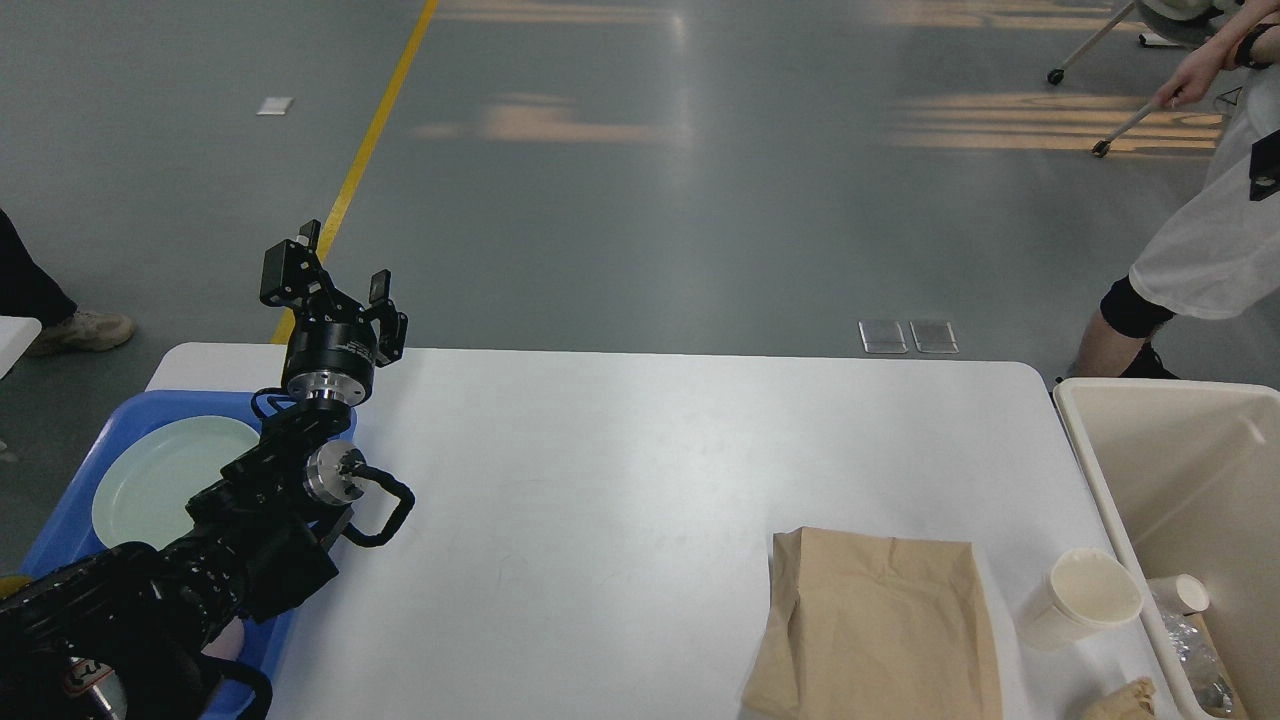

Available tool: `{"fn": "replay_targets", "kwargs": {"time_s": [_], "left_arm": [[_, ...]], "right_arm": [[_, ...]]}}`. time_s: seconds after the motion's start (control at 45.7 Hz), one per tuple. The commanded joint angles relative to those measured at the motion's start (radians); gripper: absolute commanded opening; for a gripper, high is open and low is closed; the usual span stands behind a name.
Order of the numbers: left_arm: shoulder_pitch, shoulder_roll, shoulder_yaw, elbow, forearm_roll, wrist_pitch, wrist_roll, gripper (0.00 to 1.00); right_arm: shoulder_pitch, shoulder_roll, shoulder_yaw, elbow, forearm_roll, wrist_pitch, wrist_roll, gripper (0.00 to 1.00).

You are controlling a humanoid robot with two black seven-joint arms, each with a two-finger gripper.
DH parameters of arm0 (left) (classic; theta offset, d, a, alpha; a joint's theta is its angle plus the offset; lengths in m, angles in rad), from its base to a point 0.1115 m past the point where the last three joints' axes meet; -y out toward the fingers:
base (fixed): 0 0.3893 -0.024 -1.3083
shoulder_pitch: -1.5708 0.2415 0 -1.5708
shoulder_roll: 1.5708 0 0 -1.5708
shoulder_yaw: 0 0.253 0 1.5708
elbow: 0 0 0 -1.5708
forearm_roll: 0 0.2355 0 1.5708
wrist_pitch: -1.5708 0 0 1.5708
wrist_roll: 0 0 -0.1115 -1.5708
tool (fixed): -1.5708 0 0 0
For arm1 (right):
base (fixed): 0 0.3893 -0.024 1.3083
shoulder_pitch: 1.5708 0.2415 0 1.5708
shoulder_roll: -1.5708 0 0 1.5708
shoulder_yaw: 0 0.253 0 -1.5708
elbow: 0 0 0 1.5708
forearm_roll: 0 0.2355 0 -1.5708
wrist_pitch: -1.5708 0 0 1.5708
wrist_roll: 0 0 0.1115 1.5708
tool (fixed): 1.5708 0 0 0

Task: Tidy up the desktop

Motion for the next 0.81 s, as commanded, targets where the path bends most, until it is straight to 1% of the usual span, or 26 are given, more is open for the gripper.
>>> {"fn": "replay_targets", "kwargs": {"time_s": [0.0, 0.022, 0.197, 0.35, 0.569, 0.788], "left_arm": [[0.000, 0.000, 0.000, 0.000, 0.000, 0.000, 0.000, 0.96], [0.000, 0.000, 0.000, 0.000, 0.000, 0.000, 0.000, 0.96], [0.000, 0.000, 0.000, 0.000, 0.000, 0.000, 0.000, 0.96], [0.000, 0.000, 0.001, 0.000, 0.000, 0.000, 0.000, 0.96], [0.000, 0.000, 0.000, 0.000, 0.000, 0.000, 0.000, 0.96], [0.000, 0.000, 0.000, 0.000, 0.000, 0.000, 0.000, 0.96]], "right_arm": [[0.017, 0.007, -0.001, 0.033, 0.002, 0.140, -0.003, 1.00], [0.023, 0.007, -0.001, 0.036, 0.002, 0.155, -0.003, 1.00], [0.052, 0.004, -0.001, 0.045, 0.005, 0.155, -0.002, 1.00], [0.052, -0.014, -0.007, 0.102, 0.001, 0.155, -0.002, 1.00], [0.052, -0.067, -0.013, 0.248, -0.002, 0.155, -0.005, 1.00], [0.052, -0.103, -0.013, 0.446, 0.005, 0.155, -0.005, 1.00]]}}
